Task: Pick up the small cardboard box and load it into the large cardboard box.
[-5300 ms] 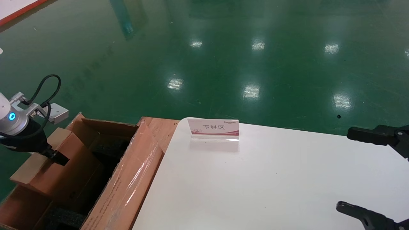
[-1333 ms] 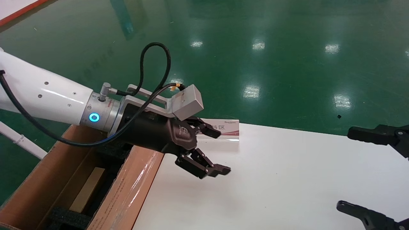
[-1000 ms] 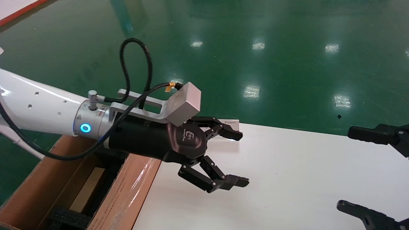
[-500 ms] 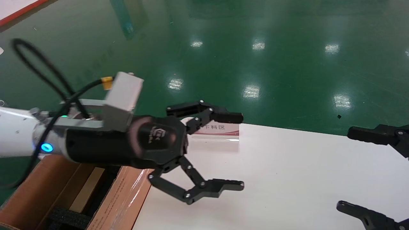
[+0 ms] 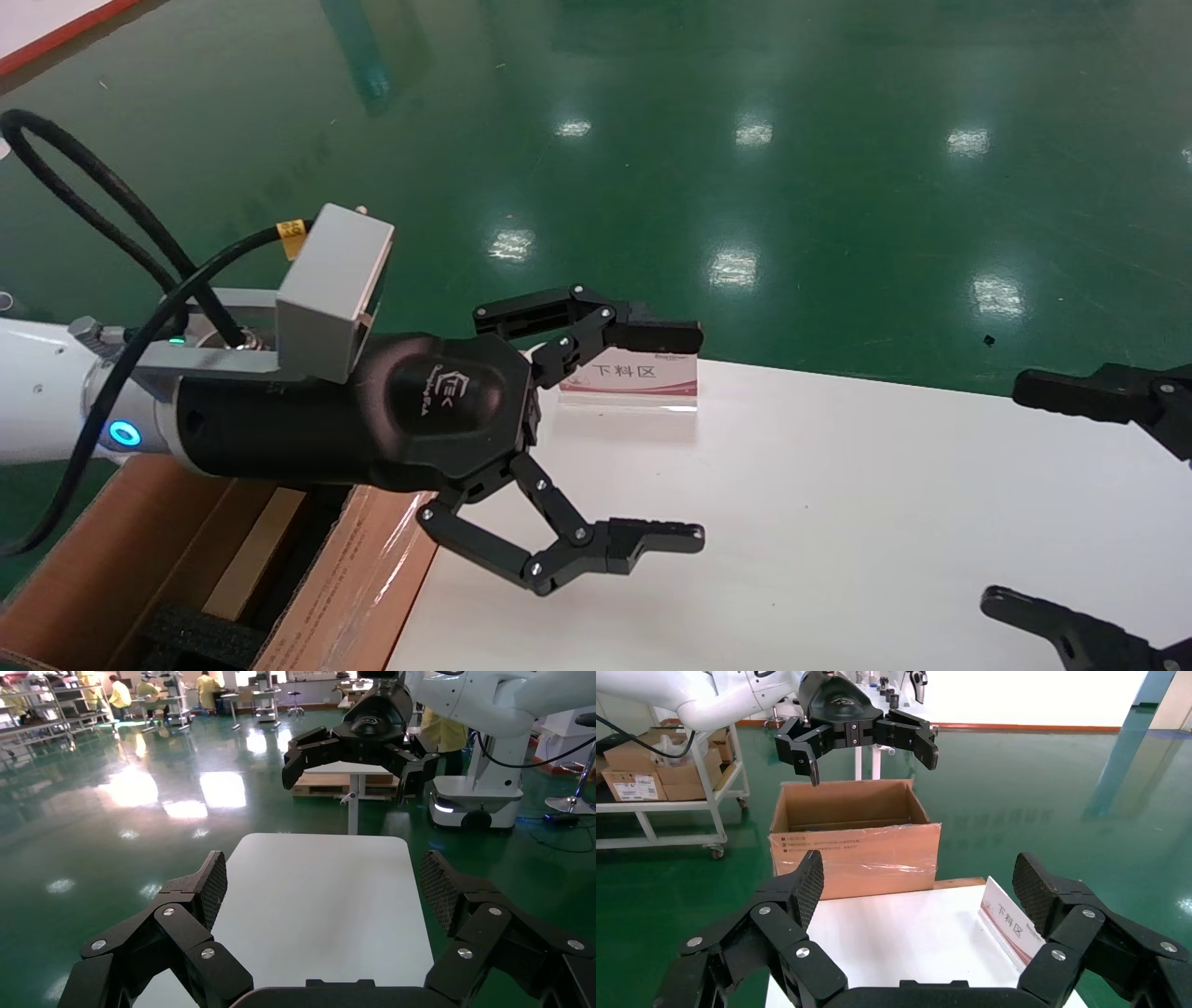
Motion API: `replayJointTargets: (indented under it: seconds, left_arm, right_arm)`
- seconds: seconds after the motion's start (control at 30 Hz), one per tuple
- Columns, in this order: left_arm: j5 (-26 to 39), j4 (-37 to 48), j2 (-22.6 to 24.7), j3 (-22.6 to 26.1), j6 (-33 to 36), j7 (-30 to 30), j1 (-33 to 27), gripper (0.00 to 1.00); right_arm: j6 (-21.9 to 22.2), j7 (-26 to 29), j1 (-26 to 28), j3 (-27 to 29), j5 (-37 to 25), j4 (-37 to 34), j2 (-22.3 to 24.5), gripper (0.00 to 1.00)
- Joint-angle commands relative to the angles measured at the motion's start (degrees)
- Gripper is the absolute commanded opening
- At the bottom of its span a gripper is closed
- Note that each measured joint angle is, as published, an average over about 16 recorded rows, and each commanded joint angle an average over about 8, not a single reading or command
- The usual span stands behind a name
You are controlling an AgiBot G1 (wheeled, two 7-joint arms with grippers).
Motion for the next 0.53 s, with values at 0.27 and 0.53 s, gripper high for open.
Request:
replayJointTargets:
  seconds: [0.27,0.53]
  left_arm:
    - [-0.03,0.00,-0.02,0.04,-0.01,0.02,-0.01,1.00]
    - [-0.04,0.00,-0.03,0.07,-0.03,0.03,-0.02,1.00]
  right_arm:
    - [-0.08,0.11,-0.05,0.19,-0.13,0.05,-0.07,1.00]
    - [-0.13,0.18,-0.08,0.31,-0.21,0.08,-0.12,1.00]
